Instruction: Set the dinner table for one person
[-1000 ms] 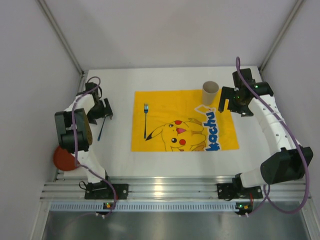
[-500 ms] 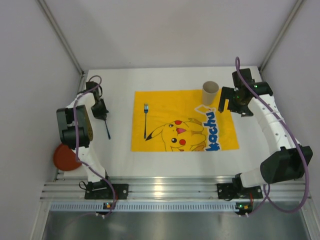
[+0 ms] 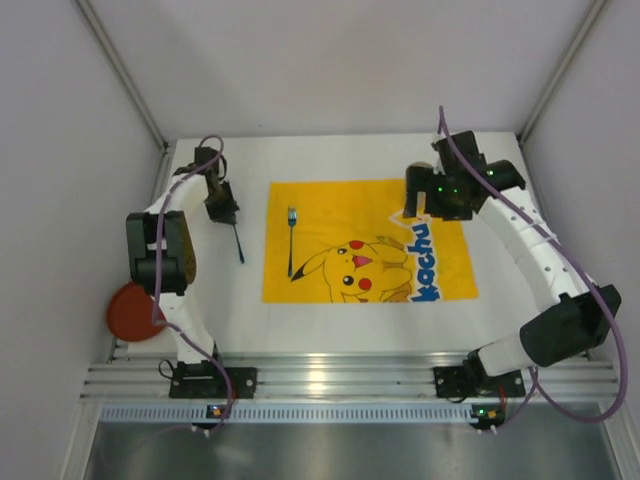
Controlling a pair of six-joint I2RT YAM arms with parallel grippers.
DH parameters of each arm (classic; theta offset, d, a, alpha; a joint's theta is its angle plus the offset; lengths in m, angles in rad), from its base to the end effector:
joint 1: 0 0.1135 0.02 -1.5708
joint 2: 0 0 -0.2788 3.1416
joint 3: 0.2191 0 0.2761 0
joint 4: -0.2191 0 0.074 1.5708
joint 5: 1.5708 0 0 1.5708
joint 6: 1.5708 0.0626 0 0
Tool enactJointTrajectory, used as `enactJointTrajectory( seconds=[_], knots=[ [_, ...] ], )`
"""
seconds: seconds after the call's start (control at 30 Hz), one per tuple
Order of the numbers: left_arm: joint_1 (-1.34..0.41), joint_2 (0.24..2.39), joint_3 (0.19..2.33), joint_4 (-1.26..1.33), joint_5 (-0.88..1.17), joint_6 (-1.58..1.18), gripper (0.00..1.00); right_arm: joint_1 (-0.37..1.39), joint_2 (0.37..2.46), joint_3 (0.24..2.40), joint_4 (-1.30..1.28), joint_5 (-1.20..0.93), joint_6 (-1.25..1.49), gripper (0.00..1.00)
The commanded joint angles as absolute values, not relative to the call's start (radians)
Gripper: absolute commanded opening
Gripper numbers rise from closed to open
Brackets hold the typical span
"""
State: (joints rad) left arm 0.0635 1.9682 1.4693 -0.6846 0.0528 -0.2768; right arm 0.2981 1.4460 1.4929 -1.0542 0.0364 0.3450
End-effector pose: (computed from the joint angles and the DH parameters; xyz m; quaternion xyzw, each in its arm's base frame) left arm 0.4441 0.0249 0.1679 -0.1611 0.9677 -0.0462 0.1885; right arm 0.3110 0.0932 0.3473 0.0276 0.9600 0.0713 0.2693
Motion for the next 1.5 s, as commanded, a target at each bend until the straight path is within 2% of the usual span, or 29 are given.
enactJointTrajectory(
  seconds=[0.0,0.13,0.27,0.5,0.6,0.7,0.73,0.8,0.83,0.93,1.13,1.2,1.27,1.33,1.37,1.47],
  knots=[
    [-0.075,1.904,1.586,-0.727,0.112,-0.345,0.0,0.422,1.422,1.574,-0.96,-0.038,0.383,1.0],
    [-0.257,1.936,1.721,-0.758,0.152,-0.441,0.0,0.466,1.447,1.508,-0.852,-0.165,0.469,1.0],
    [-0.4,1.968,1.825,-0.701,0.271,-0.575,0.0,0.463,1.427,1.343,-0.648,-0.434,0.598,1.0],
    [-0.482,1.953,1.887,-0.591,0.405,-0.73,0.0,0.445,1.419,1.201,-0.376,-0.587,0.709,0.99],
    [-0.509,1.939,1.868,-0.513,0.457,-0.781,0.0,0.445,1.433,1.18,-0.327,-0.617,0.744,0.89],
    [-0.534,1.937,1.871,-0.489,0.479,-0.801,0.0,0.445,1.454,1.186,-0.308,-0.618,0.746,0.69],
    [-0.54,1.934,1.868,-0.488,0.48,-0.804,0.0,0.443,1.459,1.187,-0.308,-0.614,0.742,0.59],
    [-0.543,1.918,1.853,-0.456,0.497,-0.824,0.0,0.445,1.466,1.186,-0.31,-0.609,0.738,0.49],
    [-0.545,1.91,1.833,-0.445,0.502,-0.828,0.0,0.443,1.466,1.181,-0.31,-0.603,0.732,0.37],
    [-0.545,1.882,1.81,-0.428,0.502,-0.838,0.0,0.437,1.459,1.167,-0.322,-0.58,0.718,0.21],
    [-0.545,1.858,1.775,-0.402,0.509,-0.847,0.0,0.425,1.445,1.17,-0.399,-0.516,0.663,0.0],
    [-0.545,1.847,1.758,-0.385,0.514,-0.85,0.0,0.419,1.44,1.17,-0.429,-0.502,0.649,0.0],
    [-0.545,1.838,1.753,-0.402,0.511,-0.842,0.32,0.401,1.433,1.173,-0.459,-0.471,0.623,0.0],
    [-0.545,1.829,1.744,-0.425,0.505,-0.815,0.54,0.377,1.414,1.175,-0.515,-0.44,0.58,0.0],
    [-0.545,1.822,1.735,-0.434,0.505,-0.801,0.98,0.362,1.408,1.177,-0.537,-0.424,0.559,0.0],
    [-0.542,1.78,1.681,-0.5,0.45,-0.74,0.98,0.351,1.391,1.203,-0.685,-0.298,0.444,0.0]
  ],
)
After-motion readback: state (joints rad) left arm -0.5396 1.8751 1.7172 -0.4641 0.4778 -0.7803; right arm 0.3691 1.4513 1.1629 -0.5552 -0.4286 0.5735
